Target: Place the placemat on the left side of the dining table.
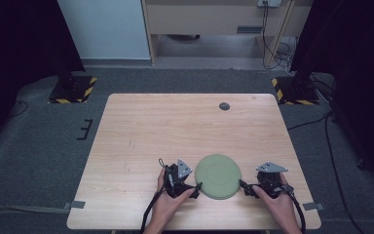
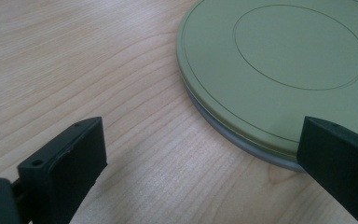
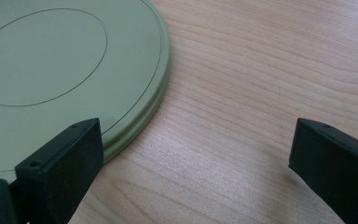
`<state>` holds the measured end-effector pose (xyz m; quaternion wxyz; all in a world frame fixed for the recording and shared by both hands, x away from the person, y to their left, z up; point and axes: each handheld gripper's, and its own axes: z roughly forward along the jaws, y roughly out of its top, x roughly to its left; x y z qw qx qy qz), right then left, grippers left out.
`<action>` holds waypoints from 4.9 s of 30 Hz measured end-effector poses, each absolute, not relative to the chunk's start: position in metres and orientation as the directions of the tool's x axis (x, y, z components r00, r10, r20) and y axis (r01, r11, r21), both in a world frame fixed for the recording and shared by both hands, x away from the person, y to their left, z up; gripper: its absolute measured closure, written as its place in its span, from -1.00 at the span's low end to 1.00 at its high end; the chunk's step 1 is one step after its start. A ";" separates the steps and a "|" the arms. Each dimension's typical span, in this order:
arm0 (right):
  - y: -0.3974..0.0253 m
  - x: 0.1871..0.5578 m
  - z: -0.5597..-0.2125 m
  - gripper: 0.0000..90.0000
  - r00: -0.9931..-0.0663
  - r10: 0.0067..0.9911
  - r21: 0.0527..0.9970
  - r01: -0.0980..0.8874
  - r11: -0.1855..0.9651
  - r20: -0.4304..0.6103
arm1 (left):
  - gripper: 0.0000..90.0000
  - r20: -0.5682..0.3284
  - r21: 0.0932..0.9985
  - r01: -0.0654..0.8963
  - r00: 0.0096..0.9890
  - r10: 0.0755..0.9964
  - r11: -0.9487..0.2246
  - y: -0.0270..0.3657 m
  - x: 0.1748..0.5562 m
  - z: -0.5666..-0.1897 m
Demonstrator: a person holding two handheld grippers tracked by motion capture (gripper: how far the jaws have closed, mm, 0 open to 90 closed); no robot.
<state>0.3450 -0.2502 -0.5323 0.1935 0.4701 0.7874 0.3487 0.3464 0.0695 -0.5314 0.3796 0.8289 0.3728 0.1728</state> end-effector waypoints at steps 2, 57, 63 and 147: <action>-0.250 0.345 -0.532 -0.93 -0.475 0.880 0.733 0.606 0.310 0.021 | -0.99 0.010 0.760 0.485 0.656 0.755 -0.432 0.069 0.347 -0.531; -0.239 0.350 -0.534 -0.94 -0.418 0.908 0.767 0.572 0.291 -0.032 | -0.91 0.111 0.776 0.436 0.615 0.780 -0.455 0.058 0.352 -0.530; -0.239 0.348 -0.533 -0.89 -0.429 0.903 0.763 0.576 0.292 -0.022 | -0.82 0.110 0.778 0.429 0.626 0.772 -0.459 0.059 0.350 -0.529; -0.240 0.362 -0.534 -0.88 -0.340 0.940 0.776 0.583 0.239 -0.034 | -0.83 0.127 0.776 0.438 0.597 0.792 -0.454 0.057 0.361 -0.531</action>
